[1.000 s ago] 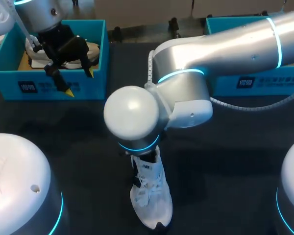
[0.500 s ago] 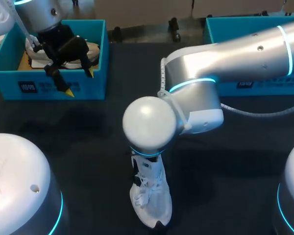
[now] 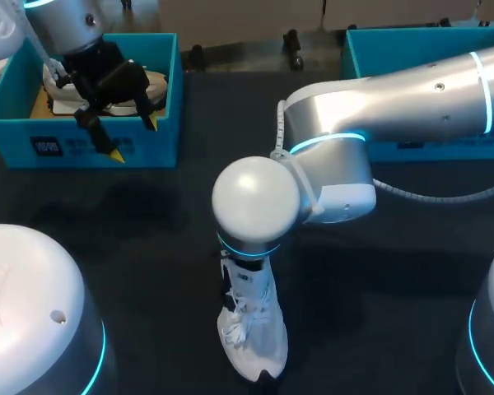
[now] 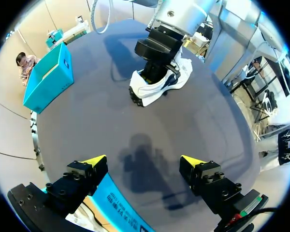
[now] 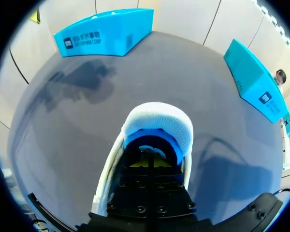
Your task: Take the shoe out of the shoebox, open the shoe tongue, remove and reinsert the insole, then place the shoe into the shoebox
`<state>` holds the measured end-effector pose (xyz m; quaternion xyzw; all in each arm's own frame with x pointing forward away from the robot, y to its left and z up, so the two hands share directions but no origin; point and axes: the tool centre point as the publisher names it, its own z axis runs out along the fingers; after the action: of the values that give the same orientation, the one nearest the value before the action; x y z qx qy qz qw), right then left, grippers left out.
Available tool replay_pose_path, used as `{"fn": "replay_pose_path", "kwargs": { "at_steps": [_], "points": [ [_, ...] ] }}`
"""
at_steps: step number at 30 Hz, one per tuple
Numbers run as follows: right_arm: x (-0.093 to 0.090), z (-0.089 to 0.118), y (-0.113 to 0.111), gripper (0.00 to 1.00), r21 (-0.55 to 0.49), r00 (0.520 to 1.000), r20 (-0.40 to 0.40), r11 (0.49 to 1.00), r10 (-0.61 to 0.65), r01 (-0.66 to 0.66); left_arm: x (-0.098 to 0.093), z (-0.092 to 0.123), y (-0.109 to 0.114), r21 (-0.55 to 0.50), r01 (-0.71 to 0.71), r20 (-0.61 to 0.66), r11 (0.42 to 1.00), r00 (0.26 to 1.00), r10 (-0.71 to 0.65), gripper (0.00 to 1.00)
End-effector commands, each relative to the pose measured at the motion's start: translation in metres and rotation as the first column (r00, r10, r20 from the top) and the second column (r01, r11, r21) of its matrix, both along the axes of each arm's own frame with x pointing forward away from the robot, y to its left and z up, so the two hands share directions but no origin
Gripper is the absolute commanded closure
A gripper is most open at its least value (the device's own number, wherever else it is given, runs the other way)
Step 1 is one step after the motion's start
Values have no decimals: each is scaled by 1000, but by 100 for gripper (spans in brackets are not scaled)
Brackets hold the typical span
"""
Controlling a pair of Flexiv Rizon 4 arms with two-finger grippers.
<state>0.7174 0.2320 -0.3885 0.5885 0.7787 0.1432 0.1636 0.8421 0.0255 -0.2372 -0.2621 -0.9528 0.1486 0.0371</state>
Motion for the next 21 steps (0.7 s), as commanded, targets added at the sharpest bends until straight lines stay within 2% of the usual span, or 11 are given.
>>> {"fn": "replay_pose_path", "kwargs": {
  "at_steps": [1, 7, 14, 21],
  "points": [
    [-6, -1, 4, 100, 126, 959, 7, 952, -282, 279, -1, 0, 0, 2, 0, 1, 1000, 1000, 0, 0],
    [-6, -1, 4, 100, 126, 959, 7, 952, -282, 279, -1, 0, 0, 2, 0, 1, 1000, 1000, 0, 0],
    [-7, 4, 0, 100, 126, 947, 73, 945, -312, 301, -1, 0, 0, 2, 0, 1, 1000, 1000, 0, 0],
    [-3, 8, -2, 100, 167, 942, 98, 939, -320, 302, -1, 0, 0, 2, 0, 1, 1000, 1000, 0, 0]
  ]
}}
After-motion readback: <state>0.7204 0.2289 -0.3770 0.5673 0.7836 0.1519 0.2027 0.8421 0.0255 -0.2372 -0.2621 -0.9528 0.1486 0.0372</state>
